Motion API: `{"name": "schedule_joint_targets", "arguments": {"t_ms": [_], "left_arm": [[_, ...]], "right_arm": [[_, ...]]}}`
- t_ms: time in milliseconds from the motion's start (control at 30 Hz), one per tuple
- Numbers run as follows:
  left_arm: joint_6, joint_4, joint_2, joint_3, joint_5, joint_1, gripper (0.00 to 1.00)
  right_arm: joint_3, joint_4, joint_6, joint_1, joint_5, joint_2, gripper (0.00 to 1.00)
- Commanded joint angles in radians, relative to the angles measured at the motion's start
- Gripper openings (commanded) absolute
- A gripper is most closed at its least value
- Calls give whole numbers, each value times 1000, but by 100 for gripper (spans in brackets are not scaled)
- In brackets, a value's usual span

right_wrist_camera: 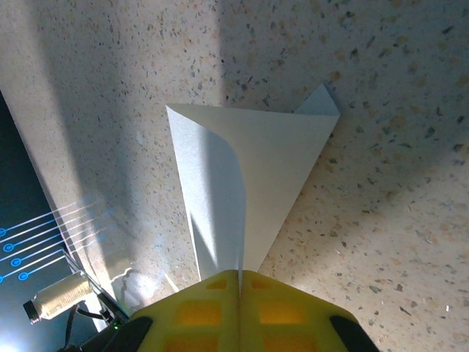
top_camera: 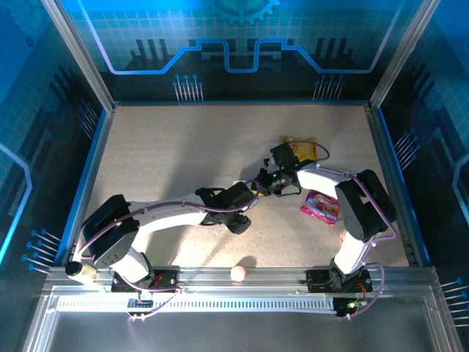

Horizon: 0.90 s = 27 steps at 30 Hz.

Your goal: Fold a paper plane with a square sheet of paper (fold left side to right side)

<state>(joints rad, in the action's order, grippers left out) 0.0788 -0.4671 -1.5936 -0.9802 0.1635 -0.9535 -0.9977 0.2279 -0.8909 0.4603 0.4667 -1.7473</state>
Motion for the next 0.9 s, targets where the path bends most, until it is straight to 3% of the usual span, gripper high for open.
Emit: {"name": "schedule_joint_targets", "arguments": {"t_ms": [0,433,867], "left_arm": [[-44,-39,-44,-36,89,-20,59],[-84,-24,-151,-74,211,-45,54],[-85,-1,-166,-68,200,-45,26]], "right_arm": [[-33,42,-17,17,-14,-13,0],[-40,41,-19,23,-3,-24,0],[-42,45,-17,23,-11,-42,0]]}}
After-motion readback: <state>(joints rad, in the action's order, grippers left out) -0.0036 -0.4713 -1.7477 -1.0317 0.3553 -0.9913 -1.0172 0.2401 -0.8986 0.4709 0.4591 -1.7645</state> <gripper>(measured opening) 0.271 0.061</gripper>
